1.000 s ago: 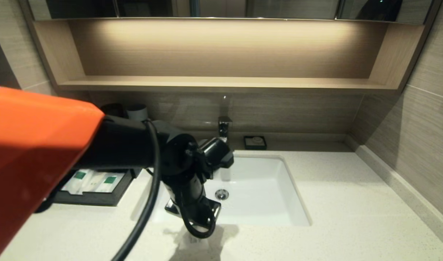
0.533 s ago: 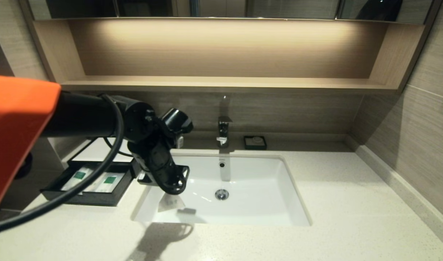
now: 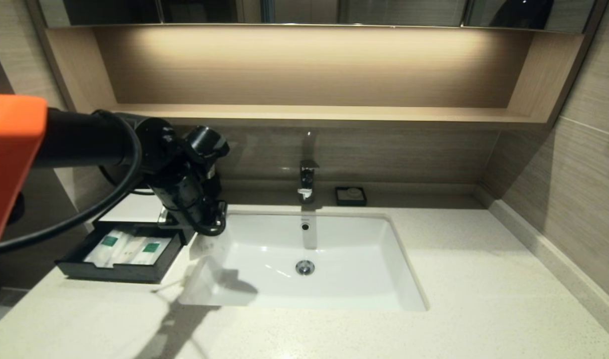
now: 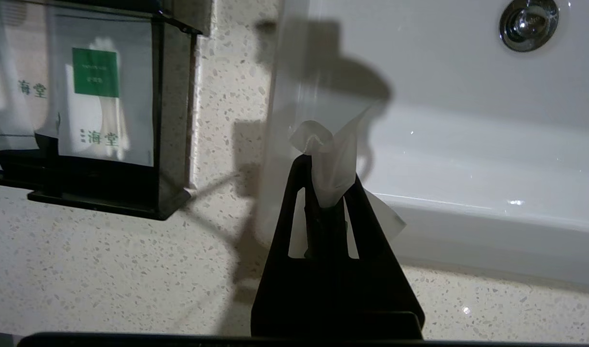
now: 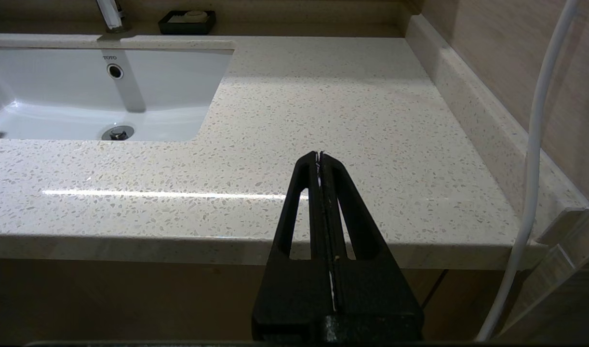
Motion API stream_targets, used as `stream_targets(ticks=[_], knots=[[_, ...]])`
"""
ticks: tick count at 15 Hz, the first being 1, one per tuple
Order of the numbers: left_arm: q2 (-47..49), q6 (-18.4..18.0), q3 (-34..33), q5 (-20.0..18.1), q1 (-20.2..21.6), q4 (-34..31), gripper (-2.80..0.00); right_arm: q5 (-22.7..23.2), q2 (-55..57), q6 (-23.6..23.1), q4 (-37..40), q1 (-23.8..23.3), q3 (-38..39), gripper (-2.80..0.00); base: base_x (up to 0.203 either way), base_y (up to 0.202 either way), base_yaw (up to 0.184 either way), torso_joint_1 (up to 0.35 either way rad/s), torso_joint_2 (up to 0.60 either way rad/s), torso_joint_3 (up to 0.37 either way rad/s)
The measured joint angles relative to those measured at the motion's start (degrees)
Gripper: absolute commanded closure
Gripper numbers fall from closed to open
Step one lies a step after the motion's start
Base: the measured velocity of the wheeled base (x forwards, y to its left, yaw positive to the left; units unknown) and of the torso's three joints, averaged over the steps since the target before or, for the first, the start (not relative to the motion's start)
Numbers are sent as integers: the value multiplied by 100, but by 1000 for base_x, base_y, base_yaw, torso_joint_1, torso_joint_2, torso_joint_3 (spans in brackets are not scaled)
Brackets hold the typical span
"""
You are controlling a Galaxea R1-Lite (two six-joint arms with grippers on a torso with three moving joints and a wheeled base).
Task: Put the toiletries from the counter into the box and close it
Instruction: Place the bathroom toiletry into the drawer
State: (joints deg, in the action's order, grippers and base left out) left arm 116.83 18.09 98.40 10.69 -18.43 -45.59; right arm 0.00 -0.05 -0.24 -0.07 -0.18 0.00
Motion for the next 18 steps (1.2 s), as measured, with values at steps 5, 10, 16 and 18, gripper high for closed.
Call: stream_targets(ticks=[5,10,16,18], knots=[[212,-522,652,2,800,-30,0,0,0,2,0,0,0,0,0,0,0,0,0,0],[461,-1079,1099,-11,1598,-25,0,1,0,0,0,0,0,0,0,0,0,0,0,0],[555,-1193,1127,-13,1889,-58,0,2,0,2,0,0,0,0,0,0,0,0,0,0],[572,-1193,1127,-11,1938,-89,0,2,0,2,0,0,0,0,0,0,0,0,0,0]])
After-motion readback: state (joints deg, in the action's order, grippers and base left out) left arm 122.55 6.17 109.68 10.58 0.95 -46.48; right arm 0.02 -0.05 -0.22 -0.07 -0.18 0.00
